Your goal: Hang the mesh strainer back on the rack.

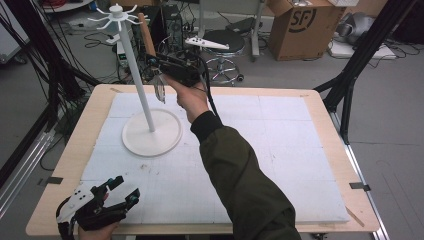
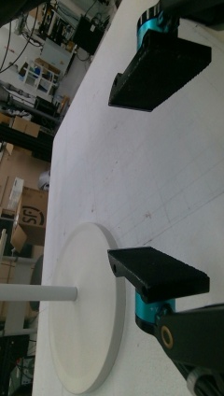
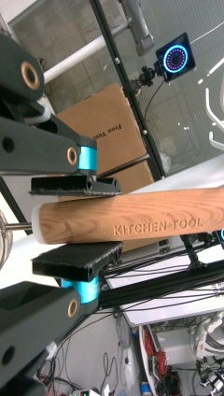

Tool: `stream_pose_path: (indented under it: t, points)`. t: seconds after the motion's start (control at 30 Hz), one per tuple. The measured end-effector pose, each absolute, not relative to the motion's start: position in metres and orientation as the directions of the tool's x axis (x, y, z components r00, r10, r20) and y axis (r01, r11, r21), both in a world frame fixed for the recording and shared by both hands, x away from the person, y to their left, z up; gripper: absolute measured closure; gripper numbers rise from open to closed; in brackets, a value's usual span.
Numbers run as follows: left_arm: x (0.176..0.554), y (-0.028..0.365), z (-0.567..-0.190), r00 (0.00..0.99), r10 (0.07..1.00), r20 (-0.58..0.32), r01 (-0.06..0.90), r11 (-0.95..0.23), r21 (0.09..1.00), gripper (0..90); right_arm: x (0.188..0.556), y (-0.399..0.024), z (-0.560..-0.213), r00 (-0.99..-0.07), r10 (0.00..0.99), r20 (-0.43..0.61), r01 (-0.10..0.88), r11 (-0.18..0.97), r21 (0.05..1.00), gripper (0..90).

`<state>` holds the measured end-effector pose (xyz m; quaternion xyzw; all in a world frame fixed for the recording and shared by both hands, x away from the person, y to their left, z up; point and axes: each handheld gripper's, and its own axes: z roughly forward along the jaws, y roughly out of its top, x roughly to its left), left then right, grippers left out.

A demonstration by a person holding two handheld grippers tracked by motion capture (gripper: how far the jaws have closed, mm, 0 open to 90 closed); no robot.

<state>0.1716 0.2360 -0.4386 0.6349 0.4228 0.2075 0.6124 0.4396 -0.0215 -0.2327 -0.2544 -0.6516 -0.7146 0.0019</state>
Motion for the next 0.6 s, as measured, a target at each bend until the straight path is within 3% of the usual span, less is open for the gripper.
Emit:
stream_pose_path:
  t: [0.23, 0.6]
  points:
    - [0.174, 0.237, -0.438, 0.563, 0.786, -0.256, 0.278, 0.112, 0.954, 22.6, 0.442, -0.027, -0.235, -0.842, 0.344, 0.416, 0.387, -0.153, 0.909, 38.4]
    - [0.179, 0.228, -0.437, 0.583, 0.772, -0.254, 0.278, 0.104, 0.955, 22.5, 0.416, -0.056, -0.254, -0.84, 0.345, 0.419, 0.401, -0.126, 0.907, 19.5]
